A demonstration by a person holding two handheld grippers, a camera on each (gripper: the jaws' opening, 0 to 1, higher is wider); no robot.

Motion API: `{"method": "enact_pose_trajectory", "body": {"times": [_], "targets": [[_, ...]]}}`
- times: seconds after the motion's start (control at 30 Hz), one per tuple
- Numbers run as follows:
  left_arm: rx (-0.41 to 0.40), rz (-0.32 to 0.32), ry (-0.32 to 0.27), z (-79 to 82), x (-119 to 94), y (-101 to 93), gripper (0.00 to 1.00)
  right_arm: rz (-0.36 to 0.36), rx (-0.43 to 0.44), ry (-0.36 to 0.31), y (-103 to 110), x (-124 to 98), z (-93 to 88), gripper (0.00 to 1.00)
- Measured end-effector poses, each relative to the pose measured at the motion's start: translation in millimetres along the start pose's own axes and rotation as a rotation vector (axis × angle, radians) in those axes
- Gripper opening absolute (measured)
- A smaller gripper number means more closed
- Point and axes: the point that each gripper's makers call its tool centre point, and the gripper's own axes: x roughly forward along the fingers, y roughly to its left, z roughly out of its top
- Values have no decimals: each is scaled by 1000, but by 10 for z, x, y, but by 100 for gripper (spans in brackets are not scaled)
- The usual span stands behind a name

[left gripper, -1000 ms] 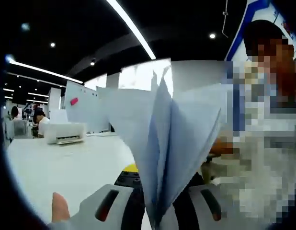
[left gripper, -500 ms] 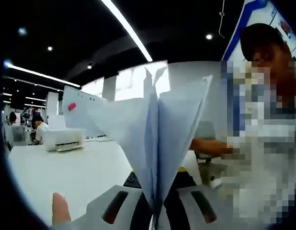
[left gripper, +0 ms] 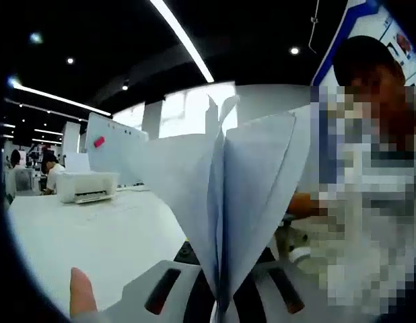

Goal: Organize the stack of printing papers by aligning and flattening the scattered papers on the table

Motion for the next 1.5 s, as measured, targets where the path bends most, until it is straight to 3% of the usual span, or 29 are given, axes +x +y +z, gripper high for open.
{"method": "enact_pose_trajectory", "body": {"times": [0.07, 0.1, 0.13, 0.23, 0.3, 0.33, 0.37, 0.4, 0.6, 0.7, 0.77, 0.87, 0.97, 1.07, 1.13, 1.23, 1.27, 1.3, 1.4, 1.5], "targets": [[13, 4, -14, -85, 0, -21, 10, -15, 1, -28, -8, -33, -86, 5], [16, 6, -9, -109, 14, -27, 12, -46, 15, 6, -53, -46, -183, 13], [19, 7, -1, -131, 26, -35, 13, -45, 19, 28, -51, -53, -245, 12], [24, 12, 16, -140, 12, -21, 18, -21, 16, -11, -10, -52, -141, 12], [19, 8, 17, -98, -8, -10, 15, -28, -13, -45, -18, -53, -17, 12], [11, 12, 11, -69, -4, 1, 14, -25, -9, -50, -18, -51, 4, 10], [7, 15, 11, -56, 7, 11, 11, -16, -1, -54, -16, -45, 32, 0], [4, -4, 21, -66, 18, -23, 6, -6, 1, -48, -4, -28, 31, 0], [-15, 20, 19, -65, 32, 46, 7, -10, 21, -45, -28, -30, 29, 0], [-15, 52, 31, -77, -11, 90, 11, -22, 23, -39, -61, -53, 36, 0], [-22, 78, 9, -43, -73, 126, 14, -29, 30, -38, -81, -67, 35, 0], [-24, 52, -10, -13, -83, 76, 6, -24, 25, -36, -65, -62, 33, 0], [-2, 55, -7, -9, -60, 72, 6, -31, 27, -38, -102, -91, 39, 0], [8, 50, -2, 0, -21, 65, 6, -56, 31, -14, -118, -81, 4, 20], [16, 57, 7, 0, 5, 83, 7, -55, 10, 20, -100, -80, -43, 17], [16, 57, 20, -22, 18, 102, 7, -65, 6, 19, -117, -96, -28, 13], [9, 47, 23, -30, 15, 95, 6, -59, 14, 7, -107, -104, 0, 3], [6, 46, 19, -29, 21, 95, 6, -54, 26, -6, -96, -103, 26, 0], [-52, 60, 14, -26, 39, 124, 6, -52, 55, -1, -96, -104, 24, 0], [-99, 94, 17, -12, 59, 199, 6, -114, 114, 9, -202, -97, 41, 0]]}}
